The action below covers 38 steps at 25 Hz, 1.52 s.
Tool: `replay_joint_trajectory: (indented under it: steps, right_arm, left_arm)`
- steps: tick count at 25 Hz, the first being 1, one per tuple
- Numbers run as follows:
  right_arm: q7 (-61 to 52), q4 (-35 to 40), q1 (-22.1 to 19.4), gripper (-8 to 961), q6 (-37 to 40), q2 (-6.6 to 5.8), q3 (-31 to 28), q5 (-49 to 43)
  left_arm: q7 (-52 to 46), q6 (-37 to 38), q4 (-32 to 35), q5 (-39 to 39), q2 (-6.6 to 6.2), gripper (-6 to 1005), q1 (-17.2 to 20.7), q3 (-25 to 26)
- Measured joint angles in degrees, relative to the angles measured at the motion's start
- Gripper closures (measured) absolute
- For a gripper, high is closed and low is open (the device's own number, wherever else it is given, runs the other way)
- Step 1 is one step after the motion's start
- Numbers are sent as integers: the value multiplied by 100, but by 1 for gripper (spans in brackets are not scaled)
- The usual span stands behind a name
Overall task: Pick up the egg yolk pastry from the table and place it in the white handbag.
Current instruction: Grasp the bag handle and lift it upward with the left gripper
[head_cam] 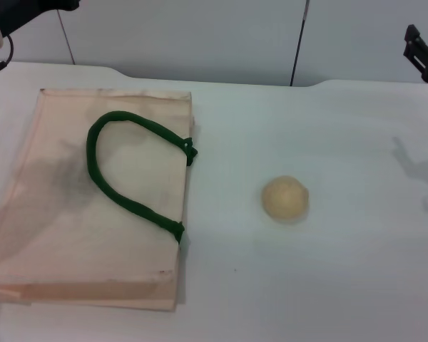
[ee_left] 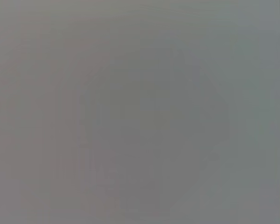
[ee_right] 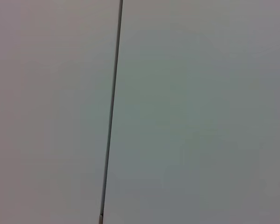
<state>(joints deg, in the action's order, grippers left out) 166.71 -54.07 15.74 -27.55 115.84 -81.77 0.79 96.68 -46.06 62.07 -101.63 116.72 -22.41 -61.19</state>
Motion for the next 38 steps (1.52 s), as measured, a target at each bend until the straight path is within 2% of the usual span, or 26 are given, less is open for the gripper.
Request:
replay_joint_trajectory:
  steps: [14, 18, 23, 26, 29, 32, 38]
  right_arm:
    - [36, 89, 27, 226, 77, 0, -73, -8]
    - [37, 90, 27, 215, 80, 0, -78, 0]
    - [37, 90, 27, 115, 103, 0, -77, 0]
    - [37, 90, 29, 113, 151, 0, -77, 0]
    - [37, 95, 29, 112, 174, 0, -108, 0]
    - [37, 100, 31, 112, 217, 0, -126, 0]
    - [-2, 150, 38, 113, 224, 0, -140, 0]
  left_arm:
    - [49, -52, -46, 19, -12, 465, 19, -16]
    - [49, -58, -46, 23, -9, 462, 25, -16]
    - [15, -62, -35, 23, -11, 462, 12, -16]
    - [-32, -68, -7, 74, -13, 461, 16, -16]
    - [-367, -114, 163, 399, -14, 461, 41, -16]
    - [-1160, -185, 578, 1111, -10, 461, 122, -12]
    - [-3043, -991, 1598, 2562, -20, 462, 213, 229]
